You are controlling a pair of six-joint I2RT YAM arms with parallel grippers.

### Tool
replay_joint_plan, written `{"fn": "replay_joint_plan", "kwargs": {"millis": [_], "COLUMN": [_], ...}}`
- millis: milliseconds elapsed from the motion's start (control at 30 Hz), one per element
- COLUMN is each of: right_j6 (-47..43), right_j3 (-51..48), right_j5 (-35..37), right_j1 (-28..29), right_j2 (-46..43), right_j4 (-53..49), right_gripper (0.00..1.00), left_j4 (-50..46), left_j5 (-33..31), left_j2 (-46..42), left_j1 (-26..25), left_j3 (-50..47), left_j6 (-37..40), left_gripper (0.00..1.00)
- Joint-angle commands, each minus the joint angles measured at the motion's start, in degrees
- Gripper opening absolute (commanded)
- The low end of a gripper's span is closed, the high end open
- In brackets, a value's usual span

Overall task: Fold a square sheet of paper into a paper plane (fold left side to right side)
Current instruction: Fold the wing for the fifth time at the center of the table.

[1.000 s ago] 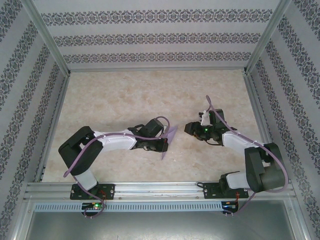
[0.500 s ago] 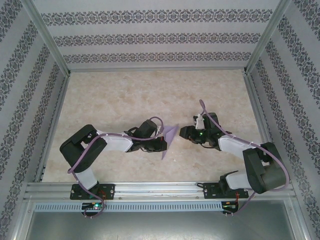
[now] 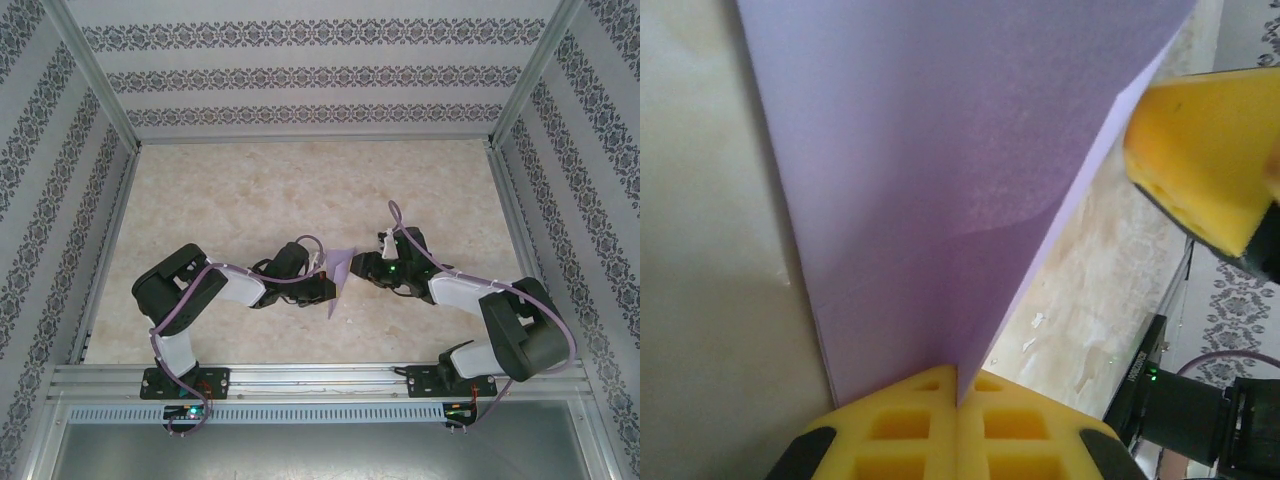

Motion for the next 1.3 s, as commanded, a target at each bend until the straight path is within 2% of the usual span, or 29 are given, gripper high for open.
{"fn": "replay_joint_plan", "kwargs": {"millis": [0,867,1100,1267], "right_j6": [1.06,3.31,3.82,4.38], "right_j3": [-0.03,1.84,2.28,2.68], "right_j5": [1.87,3.03,3.90,5.07], "right_j1": [0.92,4.38,5.08,5.40], "right_j2": [1.11,10.22,12.26,13.64], "right_j4": [2.47,11.79,11.95,10.02], "right_gripper": [0.43,0.39,0.38,0.36], "left_j4": [4.90,7.80,8.36,8.67], "left_j5": [1.03,-0.19,0.05,0.49], "left_j2": [-0.05,-1.79,-1.44,-1.02], "left_j1": [0.97,1.15,1.15,1.19], "left_j3": [-0.93,-2.86,-2.85,-2.71], "left_j6": [-1.81,-2.56,-2.82,-3.00], "left_gripper": [0.00,0.00,0.00,0.04]}}
